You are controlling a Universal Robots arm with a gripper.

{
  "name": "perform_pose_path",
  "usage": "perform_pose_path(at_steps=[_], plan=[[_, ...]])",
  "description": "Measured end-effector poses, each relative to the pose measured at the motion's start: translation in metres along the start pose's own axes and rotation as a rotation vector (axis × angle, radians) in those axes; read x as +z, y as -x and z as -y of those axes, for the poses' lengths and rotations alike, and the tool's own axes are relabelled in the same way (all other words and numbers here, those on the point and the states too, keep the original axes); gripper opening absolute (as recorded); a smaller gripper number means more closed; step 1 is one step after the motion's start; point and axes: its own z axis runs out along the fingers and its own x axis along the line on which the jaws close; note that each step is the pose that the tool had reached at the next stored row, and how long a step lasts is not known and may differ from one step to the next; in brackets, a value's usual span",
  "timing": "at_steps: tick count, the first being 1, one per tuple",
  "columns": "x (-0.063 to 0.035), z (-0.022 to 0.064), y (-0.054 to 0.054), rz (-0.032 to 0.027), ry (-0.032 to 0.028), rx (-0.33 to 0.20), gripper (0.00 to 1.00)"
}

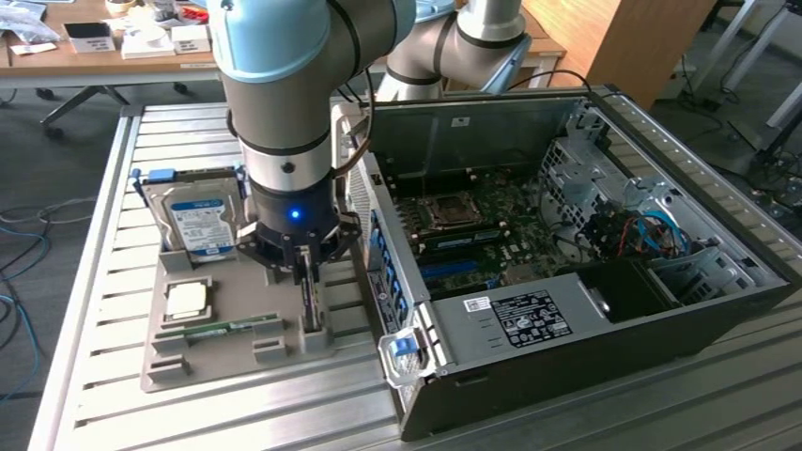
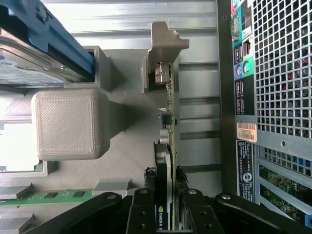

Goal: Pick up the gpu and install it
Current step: 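Pick up the gpu and move the gpu toward the slot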

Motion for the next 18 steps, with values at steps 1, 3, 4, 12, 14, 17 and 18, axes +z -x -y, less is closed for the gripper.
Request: perform_pose_path(at_steps=[1, 3, 4, 12, 14, 17, 18], plan=[[0.0, 0.0, 0.0, -0.0003, 0.0002, -0.007, 0.27], [0.0001, 0.0, 0.0, -0.0009, 0.0005, -0.02, 0.27], [0.0001, 0.0, 0.0, -0.0011, 0.0007, -0.025, 0.27], [0.0001, 0.0, 0.0, -0.002, 0.0012, -0.045, 0.27], [0.0001, 0.0, 0.0, -0.002, 0.0013, -0.045, 0.27], [-0.0023, -0.0001, 0.0001, -0.0019, 0.0014, -0.045, 0.27], [-0.004, -0.0002, 0.0001, -0.002, 0.0013, -0.045, 0.27]])
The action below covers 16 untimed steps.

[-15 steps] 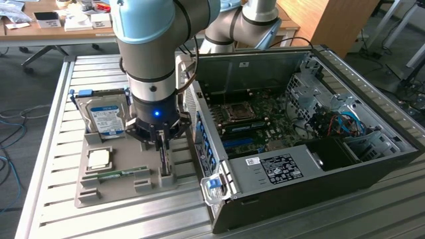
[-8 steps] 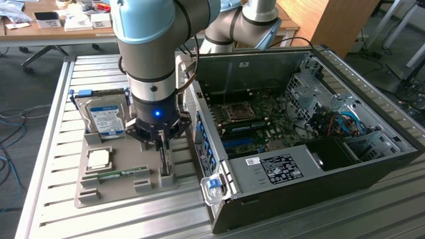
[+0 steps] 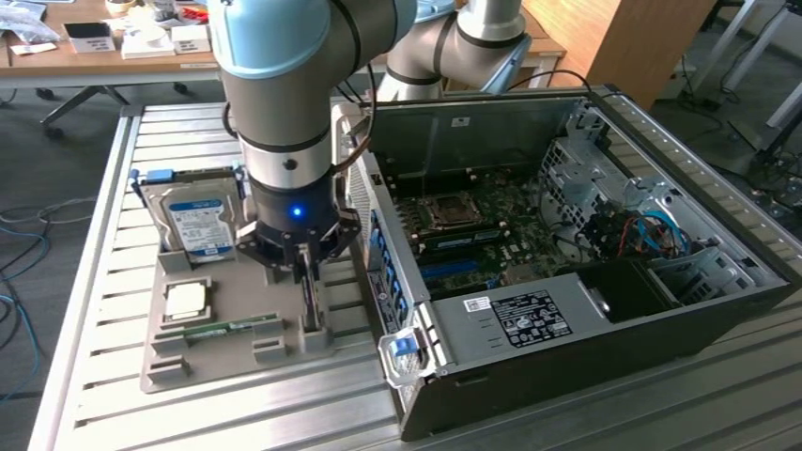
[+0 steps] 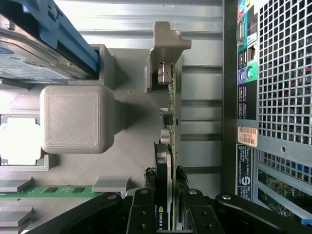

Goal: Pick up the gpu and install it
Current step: 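Pick up the gpu and move the gpu toward the slot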

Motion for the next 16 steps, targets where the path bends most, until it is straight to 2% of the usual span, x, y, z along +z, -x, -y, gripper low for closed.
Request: perform_pose_path(at_steps=[9, 16], plan=[[-0.0209, -0.0009, 0.001, 0.0, 0.0, 0.0, 0.27], [-0.0473, -0.0021, 0.001, 0.0001, 0.0008, 0.0, 0.27]])
